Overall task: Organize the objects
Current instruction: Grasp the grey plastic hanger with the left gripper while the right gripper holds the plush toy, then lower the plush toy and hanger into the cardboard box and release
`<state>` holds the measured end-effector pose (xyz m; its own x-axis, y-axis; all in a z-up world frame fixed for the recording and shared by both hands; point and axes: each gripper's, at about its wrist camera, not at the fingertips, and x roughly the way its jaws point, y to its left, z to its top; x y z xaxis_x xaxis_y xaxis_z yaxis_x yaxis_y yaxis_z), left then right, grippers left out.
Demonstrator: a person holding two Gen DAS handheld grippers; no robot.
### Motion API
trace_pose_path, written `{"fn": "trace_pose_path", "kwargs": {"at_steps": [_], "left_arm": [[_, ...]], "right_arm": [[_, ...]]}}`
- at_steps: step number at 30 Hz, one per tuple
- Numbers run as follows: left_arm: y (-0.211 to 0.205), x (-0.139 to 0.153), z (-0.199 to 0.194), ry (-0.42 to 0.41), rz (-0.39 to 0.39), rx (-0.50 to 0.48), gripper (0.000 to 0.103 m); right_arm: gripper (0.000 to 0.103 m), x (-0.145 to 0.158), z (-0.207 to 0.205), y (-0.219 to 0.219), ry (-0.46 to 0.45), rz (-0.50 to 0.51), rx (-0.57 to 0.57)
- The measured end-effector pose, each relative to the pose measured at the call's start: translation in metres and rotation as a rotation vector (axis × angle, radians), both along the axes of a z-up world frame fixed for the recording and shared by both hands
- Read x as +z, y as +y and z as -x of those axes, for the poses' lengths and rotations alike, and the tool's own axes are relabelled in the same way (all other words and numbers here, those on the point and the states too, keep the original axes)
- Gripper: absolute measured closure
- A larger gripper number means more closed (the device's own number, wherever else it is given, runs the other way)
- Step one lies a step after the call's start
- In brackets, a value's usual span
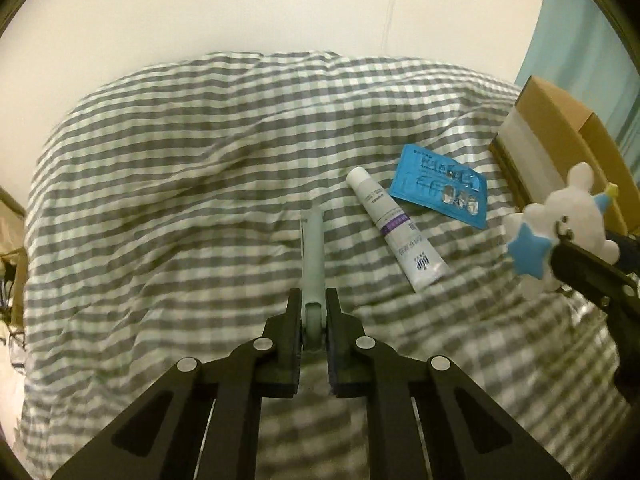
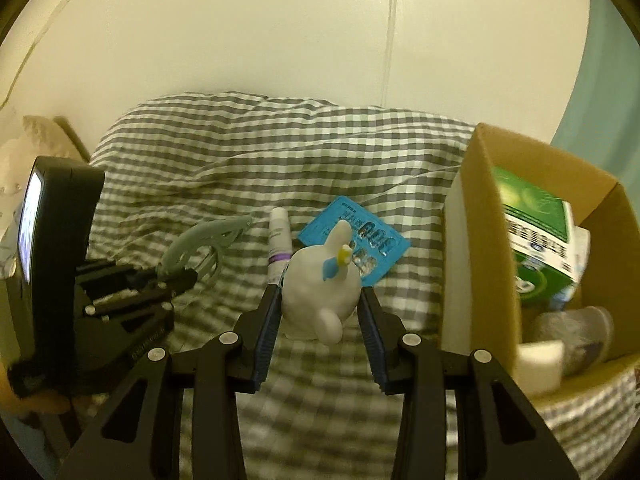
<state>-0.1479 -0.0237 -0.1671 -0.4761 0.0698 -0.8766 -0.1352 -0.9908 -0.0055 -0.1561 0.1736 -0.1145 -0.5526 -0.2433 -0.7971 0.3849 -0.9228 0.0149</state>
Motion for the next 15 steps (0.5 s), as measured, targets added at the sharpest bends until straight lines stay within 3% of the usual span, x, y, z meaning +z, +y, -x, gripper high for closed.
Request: {"fn": "trace_pose_path", "kwargs": {"at_steps": [7, 15], "left_arm": [[-0.003, 0.043, -0.023, 0.046, -0.044, 0.012, 0.093], [0.029, 0.122, -0.049, 0.162, -0.097, -0.029, 0.093]], "right_arm": [[0.064, 0.048, -0.033, 0.015, 0.069, 0.017, 0.006], [0.064, 0.111, -0.067, 0.043, 0.177, 0.039, -0.016]]}}
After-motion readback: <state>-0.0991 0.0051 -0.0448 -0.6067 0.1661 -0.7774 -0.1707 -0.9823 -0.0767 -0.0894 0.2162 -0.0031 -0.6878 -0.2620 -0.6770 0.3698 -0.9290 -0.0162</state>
